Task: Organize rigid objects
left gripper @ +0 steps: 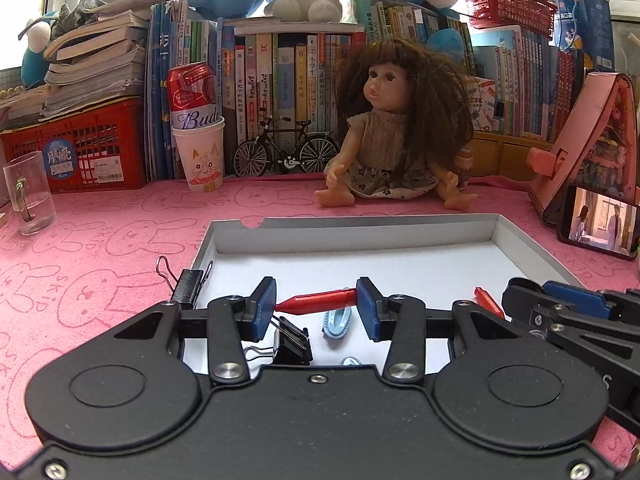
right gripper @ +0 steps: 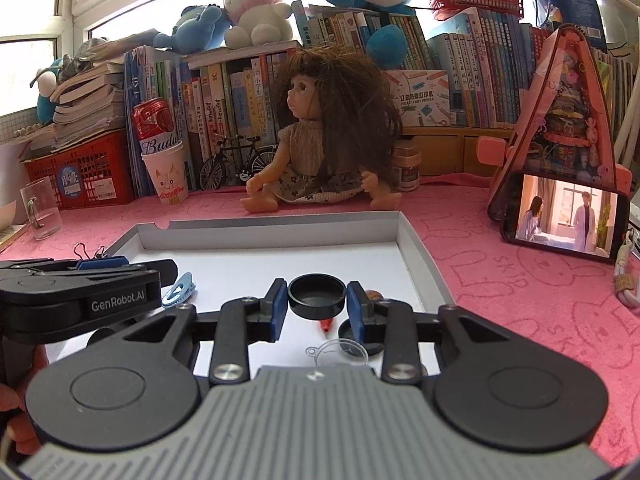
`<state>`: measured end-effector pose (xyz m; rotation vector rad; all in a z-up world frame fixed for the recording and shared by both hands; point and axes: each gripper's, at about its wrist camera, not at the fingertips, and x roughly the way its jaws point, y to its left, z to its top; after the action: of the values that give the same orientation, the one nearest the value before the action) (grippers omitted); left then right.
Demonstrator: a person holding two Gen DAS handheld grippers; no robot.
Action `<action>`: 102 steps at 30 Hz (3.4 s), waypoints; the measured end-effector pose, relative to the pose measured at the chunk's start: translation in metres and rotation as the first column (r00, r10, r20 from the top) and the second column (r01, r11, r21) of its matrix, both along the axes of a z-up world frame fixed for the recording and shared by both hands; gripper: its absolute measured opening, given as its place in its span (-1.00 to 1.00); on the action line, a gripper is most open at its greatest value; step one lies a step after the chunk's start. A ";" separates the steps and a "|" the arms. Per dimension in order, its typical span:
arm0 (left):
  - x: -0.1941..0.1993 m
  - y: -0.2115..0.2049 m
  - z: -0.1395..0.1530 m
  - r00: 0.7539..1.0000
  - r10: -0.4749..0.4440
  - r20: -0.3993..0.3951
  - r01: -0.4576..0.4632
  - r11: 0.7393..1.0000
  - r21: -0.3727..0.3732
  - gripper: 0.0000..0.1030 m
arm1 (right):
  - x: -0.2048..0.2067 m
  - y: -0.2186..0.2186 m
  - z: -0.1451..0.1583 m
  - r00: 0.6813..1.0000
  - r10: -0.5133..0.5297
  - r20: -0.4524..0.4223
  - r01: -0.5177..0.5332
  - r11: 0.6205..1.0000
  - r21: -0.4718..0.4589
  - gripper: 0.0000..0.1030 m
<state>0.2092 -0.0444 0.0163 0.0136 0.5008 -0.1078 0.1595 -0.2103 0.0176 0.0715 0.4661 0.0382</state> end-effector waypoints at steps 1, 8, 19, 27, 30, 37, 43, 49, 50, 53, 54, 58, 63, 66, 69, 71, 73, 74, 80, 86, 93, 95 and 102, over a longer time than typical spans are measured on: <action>0.001 0.000 0.000 1.000 0.001 -0.001 -0.001 1.000 0.000 -0.19 | 0.001 0.000 0.000 1.000 -0.002 -0.004 0.002 1.000 0.002 -0.28; 0.011 0.002 0.000 1.000 0.005 -0.018 -0.005 1.000 -0.002 -0.19 | 0.010 0.000 -0.002 0.999 0.000 -0.032 0.000 1.000 0.005 -0.28; 0.021 -0.002 -0.004 0.999 0.006 -0.053 -0.005 1.000 0.013 -0.19 | 0.028 0.001 -0.005 0.993 0.008 -0.117 -0.007 1.000 0.011 -0.27; 0.024 -0.004 -0.006 0.998 0.005 -0.063 -0.003 1.000 0.030 -0.19 | 0.033 0.001 -0.009 0.990 0.004 -0.140 -0.003 1.000 0.004 -0.28; 0.025 -0.005 -0.007 0.997 0.010 -0.079 -0.007 0.999 0.036 -0.19 | 0.034 0.003 -0.008 0.990 0.009 -0.139 -0.009 1.000 -0.003 -0.28; 0.027 -0.007 -0.008 0.996 0.013 -0.084 -0.008 0.998 0.059 -0.19 | 0.036 0.004 -0.009 0.989 0.016 -0.144 -0.017 1.000 -0.003 -0.28; 0.027 -0.007 -0.008 0.996 0.013 -0.084 -0.008 0.998 0.060 -0.19 | 0.036 0.005 -0.009 0.989 0.017 -0.145 -0.019 1.000 -0.010 -0.28; 0.027 -0.007 -0.009 0.996 0.013 -0.085 -0.008 0.998 0.060 -0.18 | 0.036 0.004 -0.010 0.989 0.013 -0.146 -0.014 1.000 -0.007 -0.27; 0.027 -0.007 -0.009 0.996 0.013 -0.085 -0.008 0.998 0.060 -0.18 | 0.036 0.004 -0.010 0.989 0.013 -0.146 -0.014 1.000 -0.006 -0.26; 0.027 -0.007 -0.008 0.996 0.012 -0.085 -0.007 0.998 0.059 -0.17 | 0.036 0.003 -0.010 0.989 0.013 -0.145 -0.013 1.000 -0.001 -0.21; 0.027 -0.007 -0.009 0.996 0.012 -0.086 -0.007 0.998 0.058 -0.17 | 0.036 0.002 -0.010 0.989 0.012 -0.145 -0.013 1.000 0.000 -0.20; 0.027 -0.007 -0.009 0.996 0.013 -0.085 -0.008 0.998 0.057 -0.17 | 0.035 0.002 -0.010 0.990 0.011 -0.143 -0.010 1.000 0.005 -0.20; 0.025 -0.005 -0.009 0.996 0.014 -0.083 -0.010 0.999 0.043 0.09 | 0.033 0.001 -0.010 0.991 0.009 -0.136 -0.007 1.000 0.015 0.10; 0.020 -0.006 -0.006 0.997 0.001 -0.072 0.002 0.999 0.045 0.27 | 0.032 0.002 -0.008 0.992 0.007 -0.129 -0.006 1.000 0.009 0.22; 0.016 -0.007 -0.002 0.998 -0.001 -0.061 0.004 0.999 0.052 0.31 | 0.029 0.002 -0.006 0.993 0.004 -0.118 -0.003 1.000 0.006 0.27; 0.014 -0.007 0.000 0.998 0.000 -0.060 0.003 0.999 0.050 0.35 | 0.026 0.001 -0.003 0.994 0.001 -0.112 0.000 1.000 0.004 0.31; 0.011 -0.006 0.003 0.999 0.003 -0.055 0.000 0.999 0.051 0.40 | 0.024 0.000 -0.001 0.994 -0.003 -0.107 0.004 1.000 0.007 0.37; 0.009 -0.006 0.005 0.999 0.003 -0.051 -0.001 0.999 0.052 0.42 | 0.022 -0.001 0.000 0.995 -0.005 -0.104 0.006 1.000 0.009 0.39; -0.001 -0.005 0.012 0.999 0.000 -0.041 0.003 0.998 0.058 0.43 | 0.016 -0.003 0.006 0.995 -0.013 -0.095 0.013 1.000 0.008 0.45; -0.013 -0.003 0.018 1.000 -0.007 -0.021 0.008 0.997 0.077 0.50 | 0.007 -0.002 0.013 0.997 -0.023 -0.077 0.021 0.999 -0.027 0.57; -0.027 0.004 0.025 1.000 0.003 -0.013 -0.003 0.998 0.058 0.50 | -0.003 0.001 0.021 0.999 -0.010 -0.050 0.008 0.999 -0.048 0.60; -0.030 0.005 0.026 1.000 0.005 -0.011 -0.004 0.998 0.059 0.50 | -0.005 0.001 0.022 0.999 -0.008 -0.046 0.006 0.999 -0.046 0.62; -0.038 0.008 0.029 1.000 0.002 -0.011 -0.002 0.999 0.055 0.50 | -0.013 0.002 0.023 0.999 -0.003 -0.046 0.001 0.999 -0.044 0.63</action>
<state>0.1712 -0.0365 0.0455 0.0659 0.5149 -0.0922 0.1466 -0.2083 0.0411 0.0297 0.5126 0.0243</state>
